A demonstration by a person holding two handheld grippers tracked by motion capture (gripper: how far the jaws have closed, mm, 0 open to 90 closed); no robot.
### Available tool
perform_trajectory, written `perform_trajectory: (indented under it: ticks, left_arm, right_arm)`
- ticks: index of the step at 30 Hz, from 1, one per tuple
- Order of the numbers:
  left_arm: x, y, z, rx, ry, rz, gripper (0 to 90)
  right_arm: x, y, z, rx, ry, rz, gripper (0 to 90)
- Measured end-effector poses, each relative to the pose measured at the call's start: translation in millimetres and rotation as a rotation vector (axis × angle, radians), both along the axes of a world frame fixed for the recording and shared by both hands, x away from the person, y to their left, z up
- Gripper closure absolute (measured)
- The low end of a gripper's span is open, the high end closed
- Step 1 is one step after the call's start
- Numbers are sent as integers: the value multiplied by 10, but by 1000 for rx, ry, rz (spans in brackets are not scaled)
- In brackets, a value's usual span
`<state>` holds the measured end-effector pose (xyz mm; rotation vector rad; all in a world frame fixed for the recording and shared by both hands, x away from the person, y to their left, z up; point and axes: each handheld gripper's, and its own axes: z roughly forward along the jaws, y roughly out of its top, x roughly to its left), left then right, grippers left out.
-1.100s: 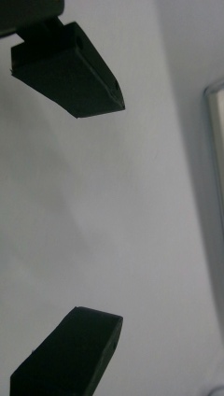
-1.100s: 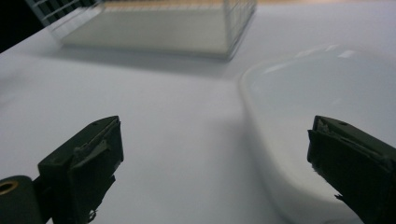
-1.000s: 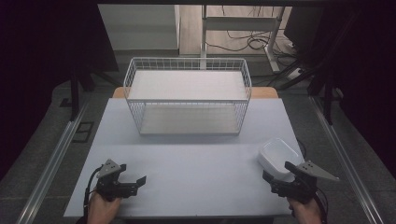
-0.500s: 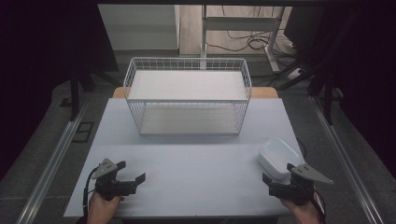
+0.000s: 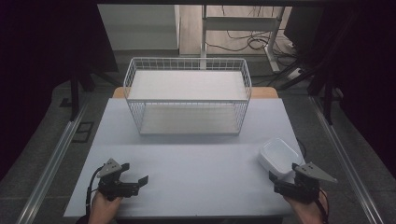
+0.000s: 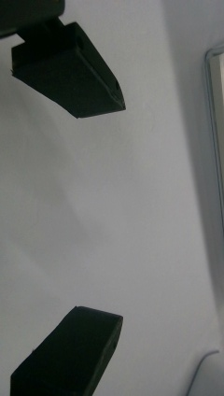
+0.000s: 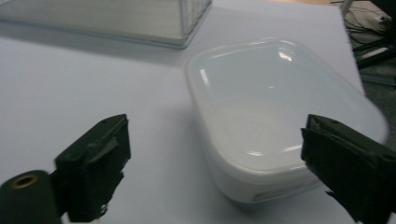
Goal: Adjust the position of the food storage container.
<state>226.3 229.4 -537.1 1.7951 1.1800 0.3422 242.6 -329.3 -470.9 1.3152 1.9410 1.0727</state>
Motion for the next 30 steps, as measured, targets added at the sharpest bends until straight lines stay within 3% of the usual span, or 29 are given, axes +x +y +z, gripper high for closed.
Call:
perform_trajectory:
  ticks: [2,3,5,8,9,10,13,14,18,19,30]
  left_arm:
    - [3,-1,-4,3,3,0,19]
    - [7,-5,-10,8,11,-1,21]
    - [12,-9,-18,16,15,-2,22]
    - [15,-16,-26,32,11,-4,22]
    - [15,-16,-26,32,11,-4,22]
    - [15,-10,-27,32,11,-3,22]
    - [15,-4,-28,27,13,0,22]
    - [16,0,-30,22,14,-1,22]
    - [19,-2,-35,18,18,-4,22]
    - [19,-1,-35,17,18,-5,22]
    - [32,4,-53,11,36,-13,23]
  right_arm:
    - [7,-24,6,0,-5,-12,139]
    - [17,-86,30,-3,-14,-31,229]
    - [22,-110,39,-3,-16,-38,254]
    - [57,-265,86,31,-16,-105,380]
    - [57,-265,86,31,-16,-105,380]
    - [78,-335,95,45,-6,-115,462]
    - [99,-381,93,44,8,-119,541]
    - [126,-427,78,28,27,-131,646]
    - [143,-481,58,20,46,-151,702]
    - [159,-544,39,32,66,-181,705]
    - [279,-680,-101,41,166,-223,883]
